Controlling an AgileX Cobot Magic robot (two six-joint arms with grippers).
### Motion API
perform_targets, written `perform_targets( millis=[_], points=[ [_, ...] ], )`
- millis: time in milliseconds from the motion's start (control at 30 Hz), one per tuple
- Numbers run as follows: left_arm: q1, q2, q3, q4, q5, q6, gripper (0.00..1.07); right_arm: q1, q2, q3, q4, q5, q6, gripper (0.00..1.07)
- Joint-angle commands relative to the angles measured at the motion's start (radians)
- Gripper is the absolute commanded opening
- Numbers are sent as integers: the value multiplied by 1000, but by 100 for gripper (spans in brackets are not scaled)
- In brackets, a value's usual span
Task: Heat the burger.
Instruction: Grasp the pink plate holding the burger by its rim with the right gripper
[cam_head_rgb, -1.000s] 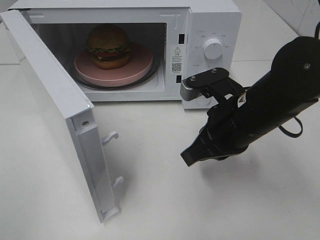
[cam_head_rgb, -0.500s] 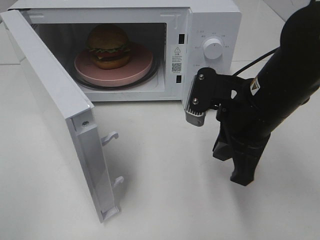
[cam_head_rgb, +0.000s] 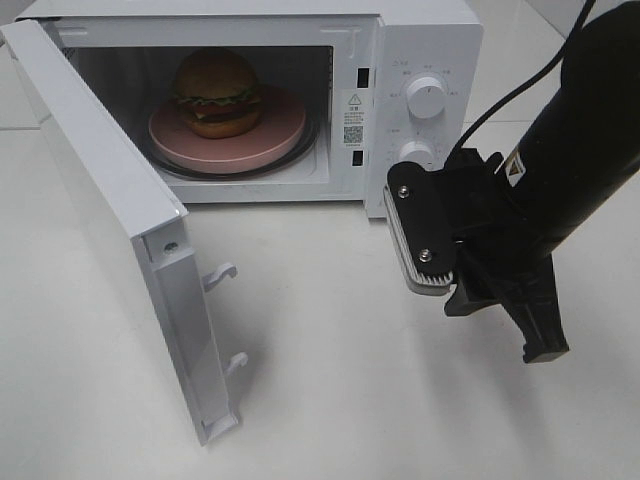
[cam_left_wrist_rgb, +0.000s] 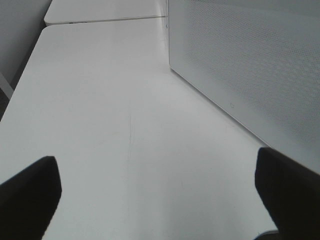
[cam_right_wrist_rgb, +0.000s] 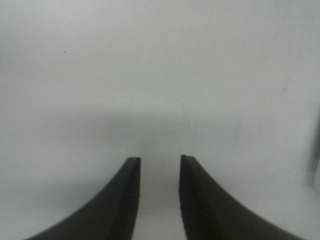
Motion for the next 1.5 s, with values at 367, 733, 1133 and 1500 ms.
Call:
perform_targets(
  millis=[367, 733, 1133, 1500],
  points=[
    [2, -17, 3, -2, -13, -3, 98, -1, -7, -48, -35, -58, 19, 102],
    [2, -17, 3, -2, -13, -3, 98, 27, 52, -179, -153, -36, 44, 100],
    [2, -17, 3, -2, -13, -3, 98, 107, 188, -326, -250, -101, 133, 98],
    [2, -17, 3, -2, -13, -3, 98, 127, 302, -446, -264, -122, 146, 96]
  ],
)
